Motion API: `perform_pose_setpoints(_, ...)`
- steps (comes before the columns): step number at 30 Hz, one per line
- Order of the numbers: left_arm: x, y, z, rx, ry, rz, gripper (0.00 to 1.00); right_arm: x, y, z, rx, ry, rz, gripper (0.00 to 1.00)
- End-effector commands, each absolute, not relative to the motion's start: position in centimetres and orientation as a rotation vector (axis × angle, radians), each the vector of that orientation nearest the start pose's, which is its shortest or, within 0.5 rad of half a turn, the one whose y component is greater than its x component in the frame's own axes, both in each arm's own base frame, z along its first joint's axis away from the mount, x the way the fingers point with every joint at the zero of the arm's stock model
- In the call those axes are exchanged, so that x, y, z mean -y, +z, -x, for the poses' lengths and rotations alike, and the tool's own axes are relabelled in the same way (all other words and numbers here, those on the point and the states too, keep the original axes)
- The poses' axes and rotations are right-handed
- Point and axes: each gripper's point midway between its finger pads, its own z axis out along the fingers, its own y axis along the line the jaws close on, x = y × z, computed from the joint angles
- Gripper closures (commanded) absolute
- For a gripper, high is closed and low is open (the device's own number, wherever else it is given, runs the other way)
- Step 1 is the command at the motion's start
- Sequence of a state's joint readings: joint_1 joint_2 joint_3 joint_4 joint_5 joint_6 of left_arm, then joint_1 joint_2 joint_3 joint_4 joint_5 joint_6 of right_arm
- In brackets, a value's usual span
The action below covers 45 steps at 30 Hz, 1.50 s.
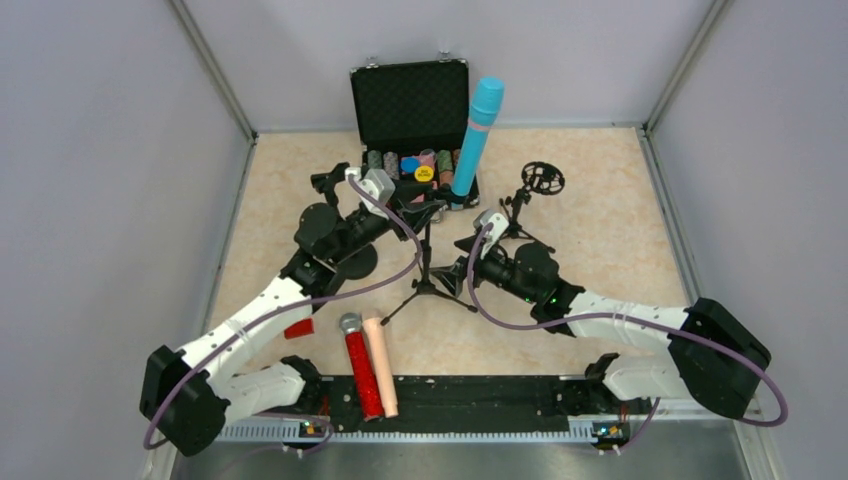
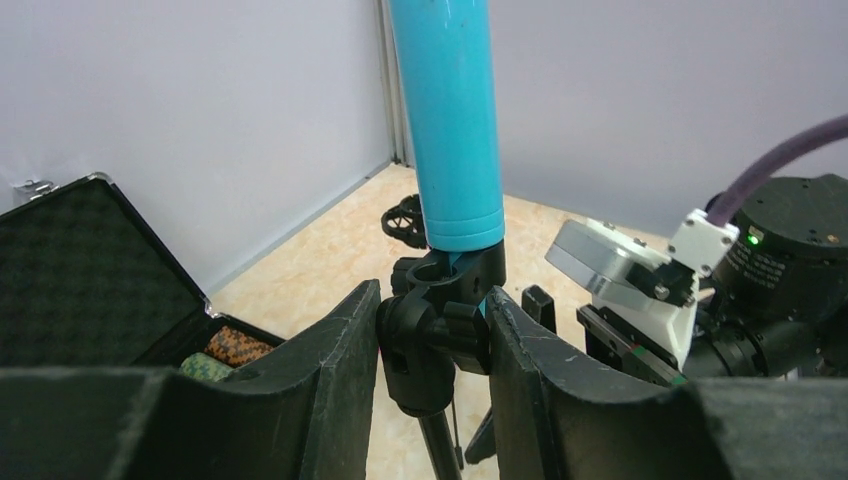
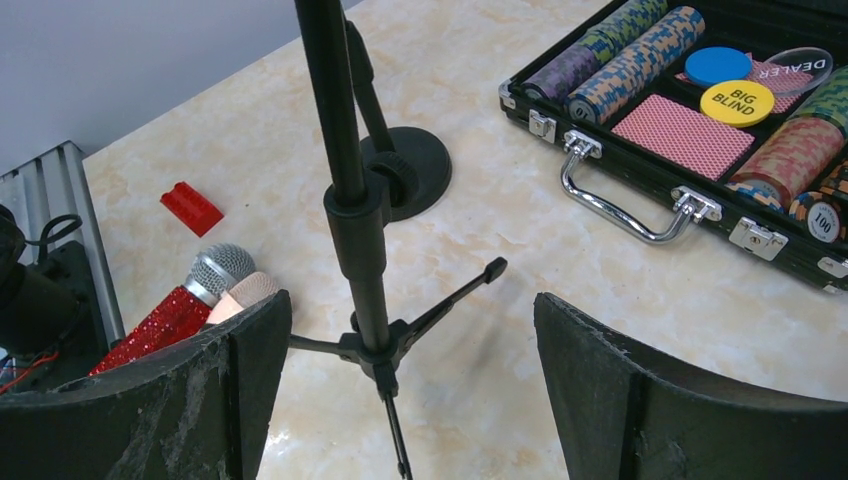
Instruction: Attach the microphones to the stand
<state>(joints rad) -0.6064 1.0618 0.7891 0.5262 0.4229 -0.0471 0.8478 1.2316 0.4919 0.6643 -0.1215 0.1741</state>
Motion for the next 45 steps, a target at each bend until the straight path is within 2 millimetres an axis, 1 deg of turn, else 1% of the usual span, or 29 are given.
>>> perform_pose_setpoints(1, 26.8, 41.4, -27.3, -0.978, -0.844, -0.577, 1.00, -32.0, 21.2, -24.9, -1.502, 0.875, 0.644, 0.12)
perform_pose_setpoints(12, 26.3, 40.8, -31.4, -0.980, -0.763, -0.470, 1.00, -29.8, 21.2, -24.9, -1.524, 0.827, 0.592, 0.12)
perform_pose_setpoints(19, 26.9, 40.8, -33.4, -0.977, -0.703, -0.488, 1.00, -28.8, 20.9, -25.2, -1.541, 0.801, 0.568, 0.12)
perform_pose_setpoints(25, 26.8, 40.5, -34.9, -0.978, -0.643, -0.507, 1.00, -28.1, 20.8, -25.5, -1.547, 0.783, 0.551, 0.12)
perform_pose_setpoints(29, 26.8, 39.1, -35.5, -1.009, -0.633, -0.514, 1.00, -27.8, 20.8, -25.6, -1.548, 0.776, 0.544, 0.12)
perform_pose_setpoints(32, 26.8, 37.8, -35.4, -1.034, -0.635, -0.523, 1.00, -27.7, 20.6, -25.6, -1.552, 0.774, 0.543, 0.12)
perform_pose_setpoints(41, 26.2, 33.0, -33.8, -1.156, -0.697, -0.510, 1.00, -27.8, 20.4, -25.8, -1.559, 0.770, 0.545, 0.12)
perform_pose_setpoints(45, 26.1, 30.8, -32.9, -1.212, -0.708, -0.542, 1.00, -27.9, 20.2, -25.8, -1.560, 0.776, 0.552, 0.12)
